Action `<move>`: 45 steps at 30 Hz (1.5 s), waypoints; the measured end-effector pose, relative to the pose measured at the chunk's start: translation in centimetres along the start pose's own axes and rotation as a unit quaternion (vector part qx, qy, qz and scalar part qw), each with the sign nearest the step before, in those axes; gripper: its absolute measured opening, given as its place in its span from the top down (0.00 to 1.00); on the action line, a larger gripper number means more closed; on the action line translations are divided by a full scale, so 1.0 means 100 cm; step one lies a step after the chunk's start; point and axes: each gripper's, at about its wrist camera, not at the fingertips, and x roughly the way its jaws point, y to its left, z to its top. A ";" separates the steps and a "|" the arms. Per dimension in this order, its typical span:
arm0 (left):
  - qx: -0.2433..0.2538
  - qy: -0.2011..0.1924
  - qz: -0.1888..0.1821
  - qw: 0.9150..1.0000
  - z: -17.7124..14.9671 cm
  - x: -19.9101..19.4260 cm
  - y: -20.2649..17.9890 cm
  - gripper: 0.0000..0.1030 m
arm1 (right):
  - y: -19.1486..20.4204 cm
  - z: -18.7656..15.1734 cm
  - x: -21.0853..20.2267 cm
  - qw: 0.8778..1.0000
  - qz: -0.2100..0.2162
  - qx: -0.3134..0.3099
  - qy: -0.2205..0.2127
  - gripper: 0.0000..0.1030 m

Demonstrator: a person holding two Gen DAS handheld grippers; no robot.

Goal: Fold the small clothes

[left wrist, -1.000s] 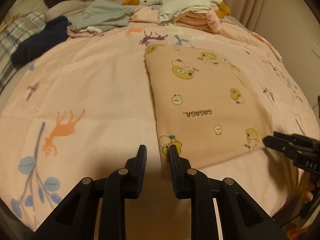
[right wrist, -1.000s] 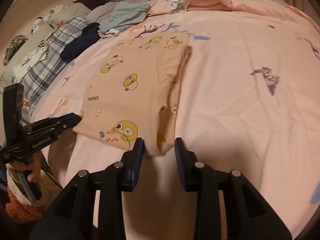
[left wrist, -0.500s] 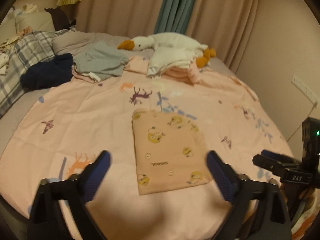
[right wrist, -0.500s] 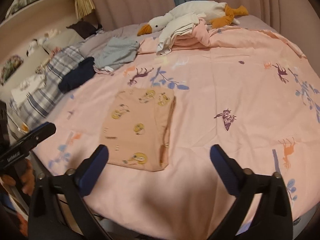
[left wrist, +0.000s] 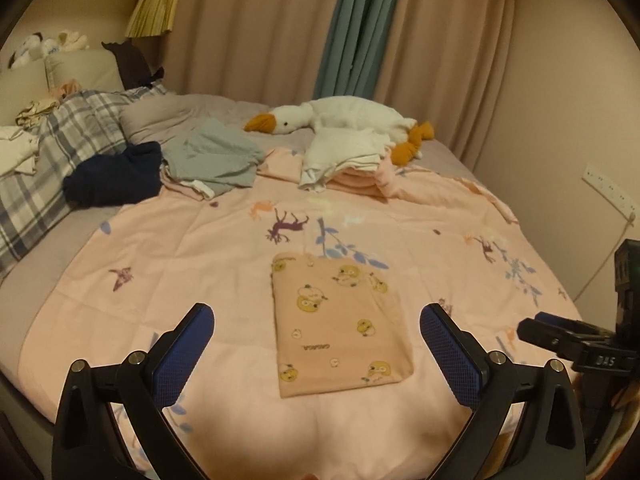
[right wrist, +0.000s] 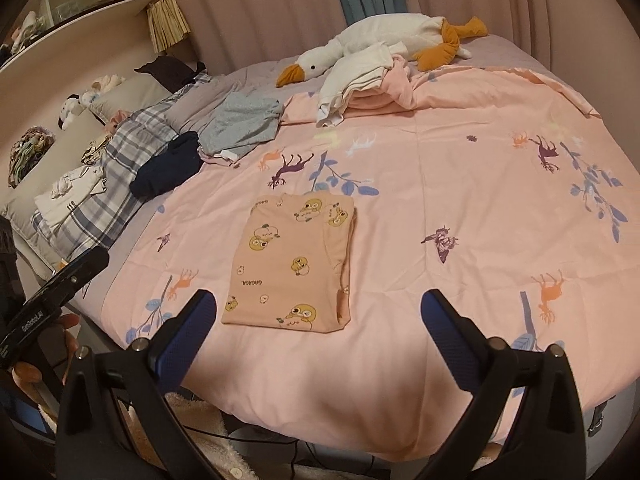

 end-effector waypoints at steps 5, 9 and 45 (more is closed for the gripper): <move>0.006 -0.001 0.019 1.000 0.001 0.003 -0.002 0.01 | 0.002 0.001 0.002 1.000 -0.010 -0.002 -0.002 0.00; 0.016 -0.003 0.036 0.999 0.000 0.006 -0.006 0.01 | 0.001 0.003 0.002 1.000 -0.012 -0.001 -0.004 0.00; 0.008 -0.018 0.050 0.999 -0.002 0.020 -0.008 0.01 | 0.000 0.005 0.010 0.999 -0.047 -0.015 -0.013 0.00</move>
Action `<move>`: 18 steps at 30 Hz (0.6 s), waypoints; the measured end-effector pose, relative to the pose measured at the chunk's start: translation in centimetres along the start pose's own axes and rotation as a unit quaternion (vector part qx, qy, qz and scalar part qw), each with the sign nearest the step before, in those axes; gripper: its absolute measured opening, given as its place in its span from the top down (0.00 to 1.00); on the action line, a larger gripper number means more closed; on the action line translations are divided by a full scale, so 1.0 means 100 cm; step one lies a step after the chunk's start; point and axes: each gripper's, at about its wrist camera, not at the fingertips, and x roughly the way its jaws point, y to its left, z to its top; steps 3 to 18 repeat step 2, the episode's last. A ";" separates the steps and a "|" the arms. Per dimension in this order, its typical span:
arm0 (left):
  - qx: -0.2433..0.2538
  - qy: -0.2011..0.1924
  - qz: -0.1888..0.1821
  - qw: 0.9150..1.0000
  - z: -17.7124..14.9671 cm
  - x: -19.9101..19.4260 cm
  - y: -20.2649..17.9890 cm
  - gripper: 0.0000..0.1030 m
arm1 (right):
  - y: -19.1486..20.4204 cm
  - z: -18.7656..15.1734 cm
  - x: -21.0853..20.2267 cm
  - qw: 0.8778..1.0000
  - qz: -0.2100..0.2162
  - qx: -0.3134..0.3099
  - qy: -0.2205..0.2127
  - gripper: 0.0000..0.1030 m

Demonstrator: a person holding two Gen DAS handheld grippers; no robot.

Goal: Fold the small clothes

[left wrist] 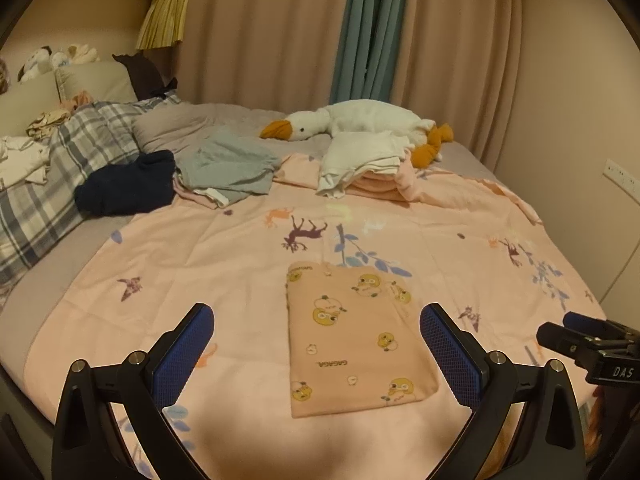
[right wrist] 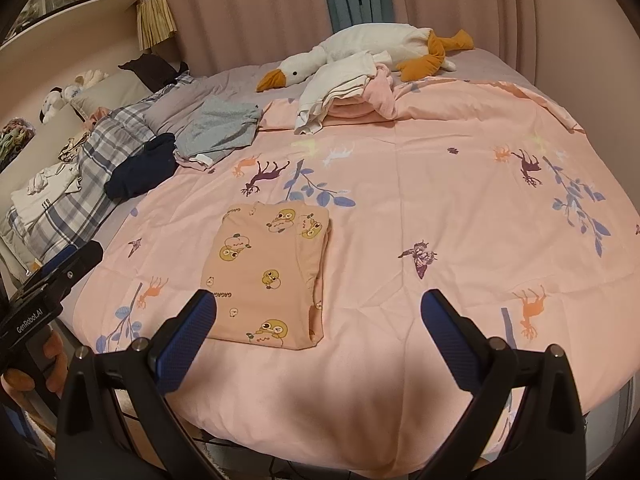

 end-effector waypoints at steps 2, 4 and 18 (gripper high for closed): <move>-0.001 0.001 -0.002 1.000 0.000 0.000 0.000 0.01 | 0.001 0.000 0.001 1.000 0.000 -0.001 0.001 0.00; -0.001 0.001 -0.002 1.000 0.000 0.000 0.000 0.01 | 0.001 0.000 0.001 1.000 0.000 -0.001 0.001 0.00; -0.001 0.001 -0.002 1.000 0.000 0.000 0.000 0.01 | 0.001 0.000 0.001 1.000 0.000 -0.001 0.001 0.00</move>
